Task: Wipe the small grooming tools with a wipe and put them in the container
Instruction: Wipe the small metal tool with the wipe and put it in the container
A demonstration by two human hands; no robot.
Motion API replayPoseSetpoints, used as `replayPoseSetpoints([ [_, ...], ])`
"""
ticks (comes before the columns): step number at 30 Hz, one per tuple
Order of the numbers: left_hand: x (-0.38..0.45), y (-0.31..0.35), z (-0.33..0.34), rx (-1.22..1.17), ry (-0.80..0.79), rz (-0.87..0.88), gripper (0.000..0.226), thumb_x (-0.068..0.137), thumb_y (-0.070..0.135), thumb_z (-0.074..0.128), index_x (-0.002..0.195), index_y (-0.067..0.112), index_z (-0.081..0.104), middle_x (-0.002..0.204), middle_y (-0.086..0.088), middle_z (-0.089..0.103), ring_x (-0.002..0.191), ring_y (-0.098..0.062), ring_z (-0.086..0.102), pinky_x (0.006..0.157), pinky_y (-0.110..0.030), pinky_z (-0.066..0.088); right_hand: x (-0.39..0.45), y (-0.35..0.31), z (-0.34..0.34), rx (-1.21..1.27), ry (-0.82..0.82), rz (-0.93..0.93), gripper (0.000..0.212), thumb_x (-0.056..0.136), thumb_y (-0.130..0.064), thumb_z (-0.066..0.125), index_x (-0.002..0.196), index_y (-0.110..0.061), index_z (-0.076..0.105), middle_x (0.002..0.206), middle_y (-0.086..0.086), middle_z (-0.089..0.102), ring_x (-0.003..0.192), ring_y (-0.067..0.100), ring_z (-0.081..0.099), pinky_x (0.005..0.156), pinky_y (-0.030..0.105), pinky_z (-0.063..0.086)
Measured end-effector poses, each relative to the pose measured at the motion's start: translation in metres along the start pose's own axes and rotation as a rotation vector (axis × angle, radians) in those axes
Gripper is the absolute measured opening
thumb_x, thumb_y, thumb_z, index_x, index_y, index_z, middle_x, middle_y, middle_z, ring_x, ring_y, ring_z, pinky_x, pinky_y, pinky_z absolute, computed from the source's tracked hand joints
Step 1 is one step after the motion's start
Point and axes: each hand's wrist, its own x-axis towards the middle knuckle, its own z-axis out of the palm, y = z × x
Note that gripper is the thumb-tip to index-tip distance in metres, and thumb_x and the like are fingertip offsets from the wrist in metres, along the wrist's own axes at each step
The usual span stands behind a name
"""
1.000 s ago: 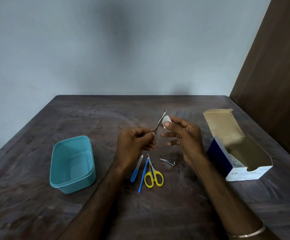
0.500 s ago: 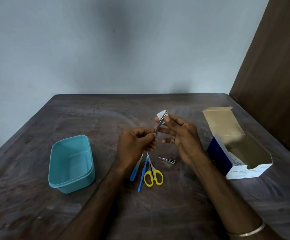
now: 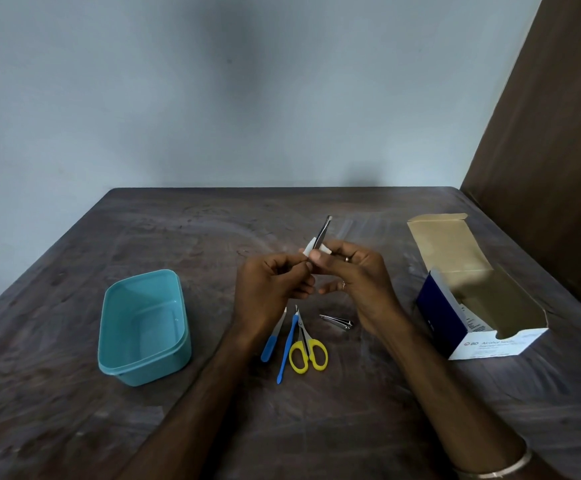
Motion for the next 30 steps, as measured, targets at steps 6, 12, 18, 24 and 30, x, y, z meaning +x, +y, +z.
replayPoseSetpoints([
  [6, 0.000, 0.002, 0.001, -0.039, 0.022, -0.033, 0.011, 0.092, 0.012, 0.065, 0.096, 0.013, 0.075, 0.078, -0.008, 0.076, 0.071, -0.022, 0.074, 0.065, -0.026, 0.060, 0.001, -0.002, -0.001, -0.011, 0.068, -0.039, 0.012, 0.091, -0.015, 0.068, 0.101, -0.010, 0.073, 0.096, 0.005, 0.079, 0.086, 0.023, 0.076, 0.061, 0.034, 0.055],
  [12, 0.001, 0.003, -0.002, -0.077, 0.132, -0.015, 0.011, 0.084, 0.011, 0.074, 0.094, 0.015, 0.077, 0.080, -0.002, 0.077, 0.072, -0.021, 0.073, 0.066, -0.027, 0.059, 0.006, 0.004, -0.008, -0.179, 0.106, -0.107, 0.007, 0.089, -0.015, 0.071, 0.095, -0.018, 0.074, 0.082, 0.004, 0.078, 0.074, 0.023, 0.075, 0.055, 0.026, 0.053],
  [18, 0.003, 0.002, -0.004, -0.044, 0.285, 0.019, 0.015, 0.081, 0.013, 0.077, 0.096, 0.011, 0.077, 0.080, 0.000, 0.076, 0.069, -0.013, 0.073, 0.064, -0.024, 0.059, 0.008, 0.016, -0.011, -0.471, 0.160, -0.317, 0.016, 0.086, -0.016, 0.076, 0.101, -0.013, 0.077, 0.087, -0.006, 0.075, 0.077, 0.003, 0.070, 0.063, 0.016, 0.053],
  [24, 0.002, 0.004, -0.006, -0.043, 0.310, 0.055, 0.015, 0.083, 0.009, 0.075, 0.098, 0.013, 0.075, 0.082, 0.001, 0.076, 0.071, -0.013, 0.073, 0.063, -0.022, 0.058, 0.008, 0.017, -0.015, -0.649, 0.182, -0.515, 0.016, 0.085, -0.012, 0.076, 0.101, -0.013, 0.077, 0.087, -0.009, 0.071, 0.077, 0.001, 0.068, 0.065, 0.013, 0.053],
  [30, 0.003, 0.004, -0.006, -0.031, 0.298, 0.093, 0.016, 0.083, 0.008, 0.074, 0.097, 0.015, 0.075, 0.082, 0.001, 0.076, 0.072, -0.014, 0.073, 0.064, -0.023, 0.059, 0.009, 0.018, -0.016, -0.772, 0.169, -0.627, 0.014, 0.084, -0.011, 0.076, 0.097, -0.012, 0.078, 0.085, -0.002, 0.074, 0.073, 0.002, 0.064, 0.065, 0.015, 0.053],
])
